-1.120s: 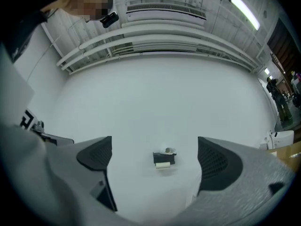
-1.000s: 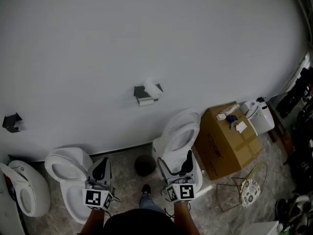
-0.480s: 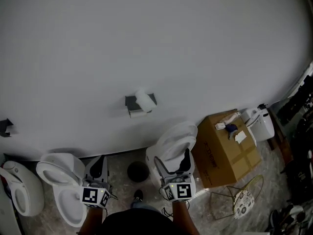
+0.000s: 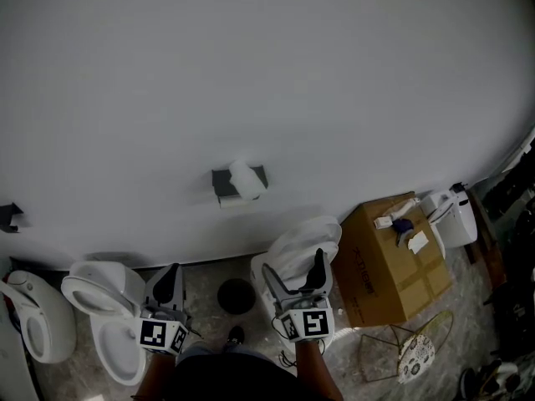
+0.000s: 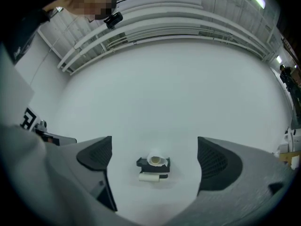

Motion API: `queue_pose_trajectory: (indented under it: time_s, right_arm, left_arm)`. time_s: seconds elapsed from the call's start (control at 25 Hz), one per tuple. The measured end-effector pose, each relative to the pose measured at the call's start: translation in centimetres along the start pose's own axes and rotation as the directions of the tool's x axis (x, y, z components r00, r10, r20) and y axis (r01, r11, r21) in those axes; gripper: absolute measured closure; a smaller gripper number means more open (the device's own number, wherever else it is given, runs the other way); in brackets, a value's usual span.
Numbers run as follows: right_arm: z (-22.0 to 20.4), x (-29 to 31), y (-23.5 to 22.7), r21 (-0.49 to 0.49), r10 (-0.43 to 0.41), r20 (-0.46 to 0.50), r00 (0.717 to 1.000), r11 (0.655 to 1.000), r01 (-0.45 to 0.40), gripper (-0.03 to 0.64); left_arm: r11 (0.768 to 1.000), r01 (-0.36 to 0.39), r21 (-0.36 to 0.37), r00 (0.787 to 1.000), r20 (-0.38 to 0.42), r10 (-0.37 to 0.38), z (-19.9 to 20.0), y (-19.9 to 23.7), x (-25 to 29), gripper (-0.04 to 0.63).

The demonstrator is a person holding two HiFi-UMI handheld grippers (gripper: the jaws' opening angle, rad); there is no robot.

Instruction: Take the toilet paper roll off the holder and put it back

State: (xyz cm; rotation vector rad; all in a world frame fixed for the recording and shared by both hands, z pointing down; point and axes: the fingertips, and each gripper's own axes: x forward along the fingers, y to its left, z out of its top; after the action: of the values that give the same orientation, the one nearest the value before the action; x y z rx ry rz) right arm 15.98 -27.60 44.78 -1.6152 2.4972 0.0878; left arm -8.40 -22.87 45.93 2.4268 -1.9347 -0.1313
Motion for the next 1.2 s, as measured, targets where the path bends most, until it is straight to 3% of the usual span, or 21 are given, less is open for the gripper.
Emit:
queue_pose_trajectory:
  time_s: [0.16, 1.2]
  right_arm:
    - [0.0, 1.0, 0.3, 0.021, 0.016, 0.009, 1.0, 1.0, -0.016, 0.071]
    - [-5.8, 8.1, 1.2, 0.051, 0.003, -0.013, 1.0, 0.999, -0.002, 0.072]
  left_arm:
    - [0.999, -0.027, 0.046, 1.0, -0.002, 0.027, -0.1, 0.9, 0.4, 0.592]
    - [0.999, 0.007, 0.047, 1.0, 0.005, -0.007, -0.4, 5.5, 3.8, 0.592]
